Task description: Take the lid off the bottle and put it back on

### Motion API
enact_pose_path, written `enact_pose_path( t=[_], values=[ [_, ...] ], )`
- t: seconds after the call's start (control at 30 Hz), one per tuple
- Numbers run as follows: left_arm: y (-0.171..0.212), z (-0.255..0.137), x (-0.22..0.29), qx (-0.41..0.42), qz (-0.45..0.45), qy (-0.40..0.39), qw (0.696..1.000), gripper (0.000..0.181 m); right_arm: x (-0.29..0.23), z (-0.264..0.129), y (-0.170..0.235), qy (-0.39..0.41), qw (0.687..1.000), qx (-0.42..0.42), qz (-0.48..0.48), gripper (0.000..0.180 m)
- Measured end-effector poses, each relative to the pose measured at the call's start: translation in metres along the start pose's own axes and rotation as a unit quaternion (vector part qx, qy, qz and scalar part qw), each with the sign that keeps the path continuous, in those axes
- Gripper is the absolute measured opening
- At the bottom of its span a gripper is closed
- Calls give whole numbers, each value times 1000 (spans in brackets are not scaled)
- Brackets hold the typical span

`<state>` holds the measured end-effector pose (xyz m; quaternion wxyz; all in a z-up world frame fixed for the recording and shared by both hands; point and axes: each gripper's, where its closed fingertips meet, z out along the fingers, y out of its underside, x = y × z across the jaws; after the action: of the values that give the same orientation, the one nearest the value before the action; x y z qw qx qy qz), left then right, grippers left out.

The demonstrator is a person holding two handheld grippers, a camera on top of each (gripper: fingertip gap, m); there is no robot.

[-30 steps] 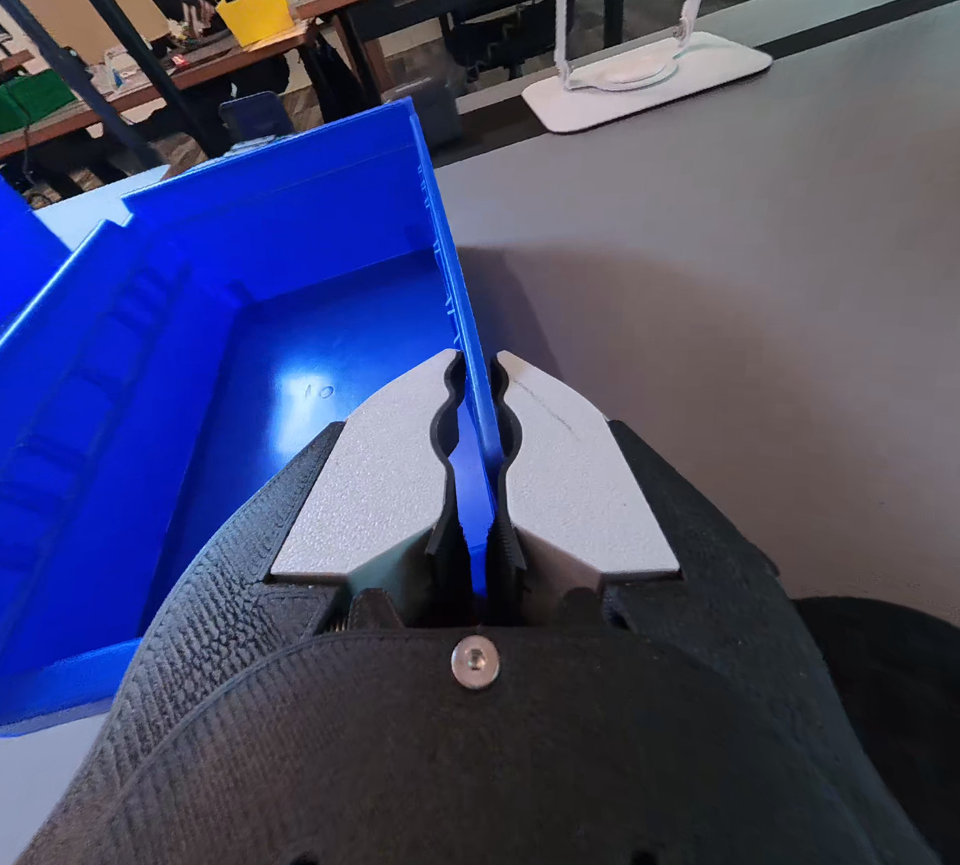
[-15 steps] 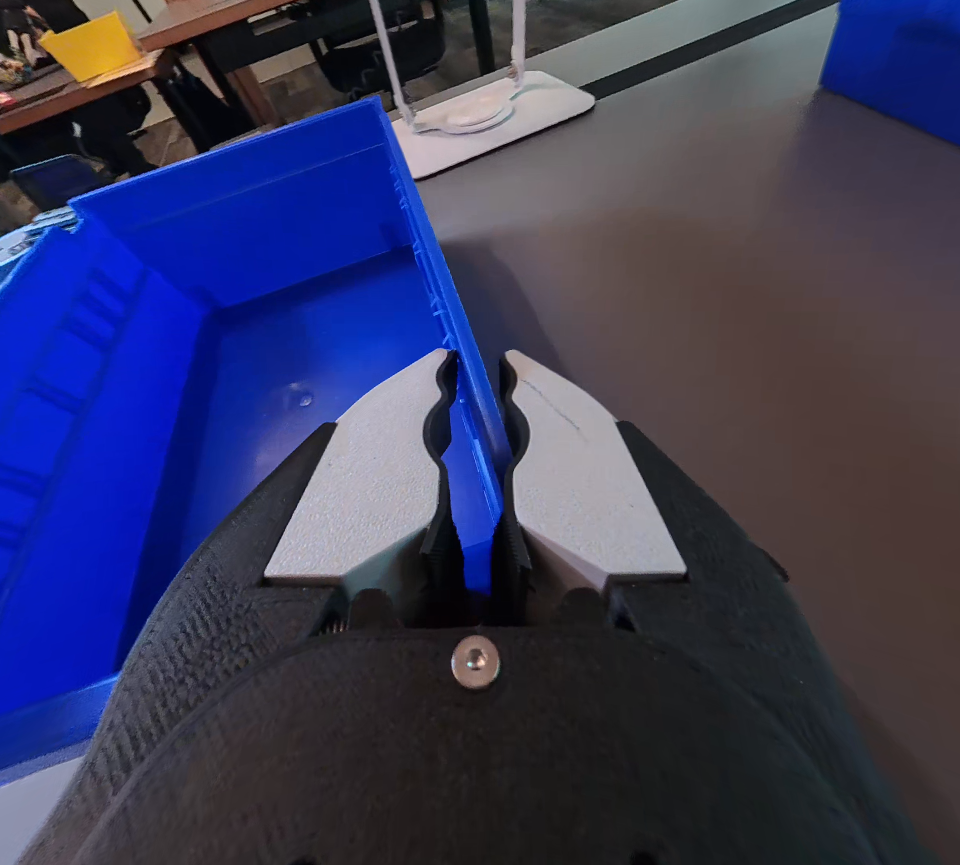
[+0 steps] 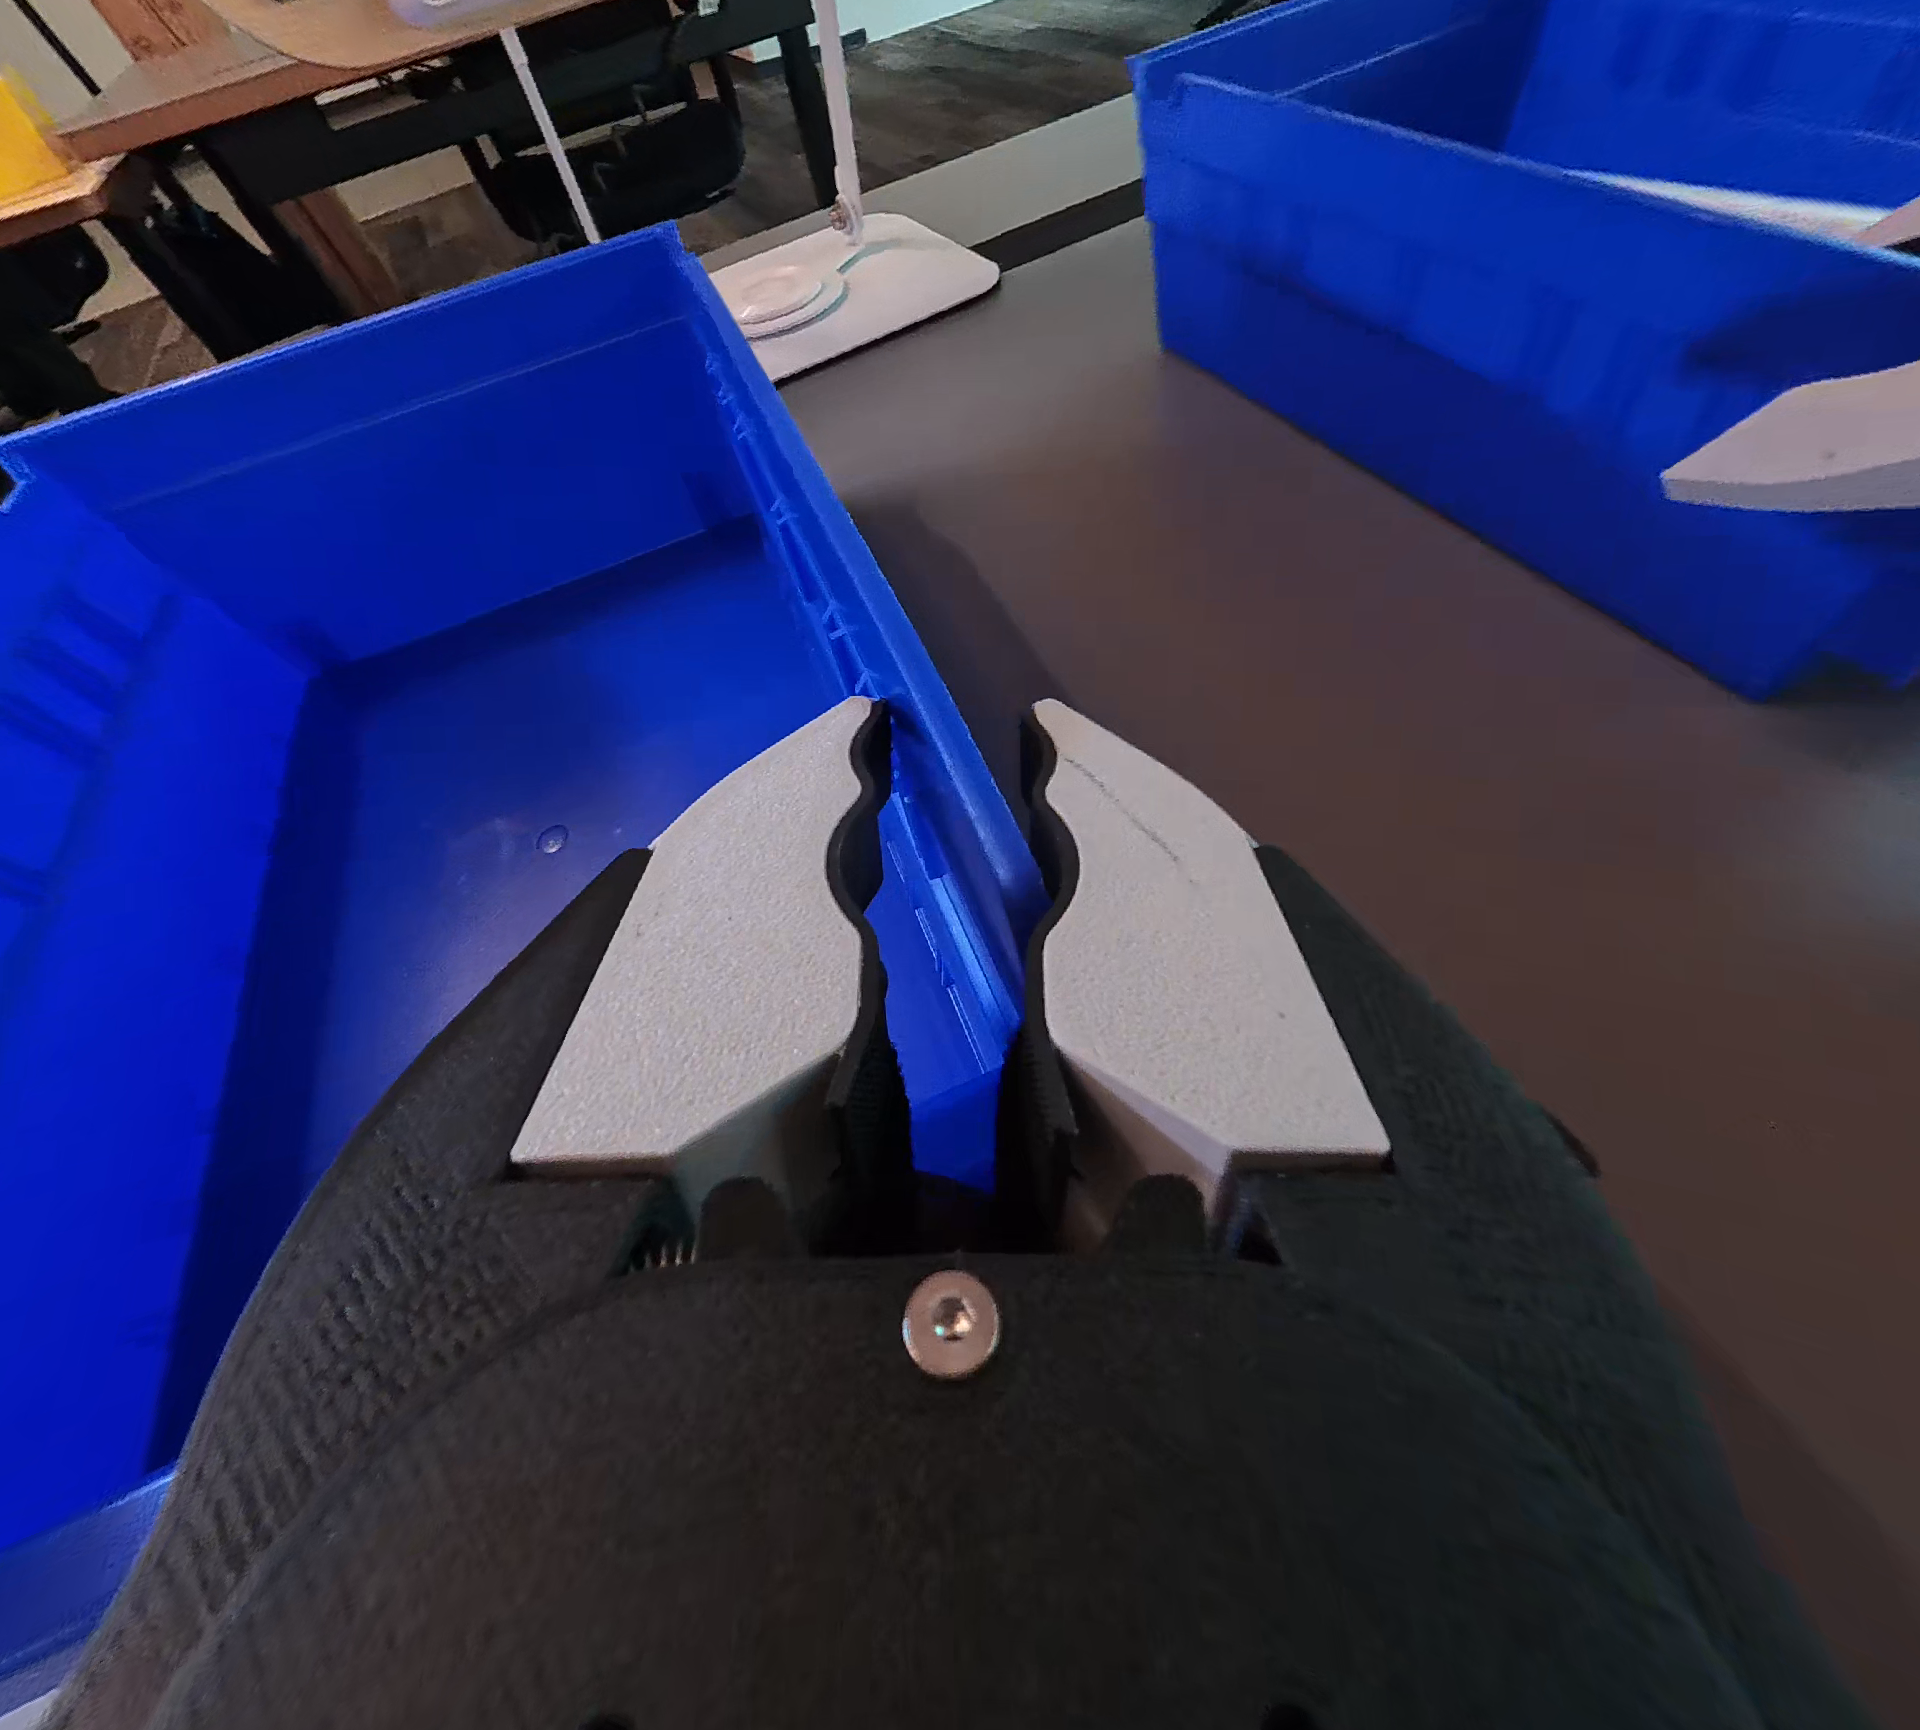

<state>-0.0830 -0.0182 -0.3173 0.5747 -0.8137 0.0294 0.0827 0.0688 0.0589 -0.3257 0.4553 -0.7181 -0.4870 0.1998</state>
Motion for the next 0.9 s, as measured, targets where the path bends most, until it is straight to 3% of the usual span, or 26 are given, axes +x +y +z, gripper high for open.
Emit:
enact_pose_path(
  t=[0.53, 0.83, 0.9],
  values=[
    [-6, 10, 24, 13, 20, 60, 998, 31, -70, 26, -27, -108, 991, -8, -80, 48],
    [-5, 7, 25, 13, 43, 83, 995, 30, -90, 20, -28, -162, 981, 11, -103, 49],
    [-10, 2, 19, 22, 31, 59, 998, 32, -91, 10, -30, -186, 977, 24, -100, 47]
  ],
)
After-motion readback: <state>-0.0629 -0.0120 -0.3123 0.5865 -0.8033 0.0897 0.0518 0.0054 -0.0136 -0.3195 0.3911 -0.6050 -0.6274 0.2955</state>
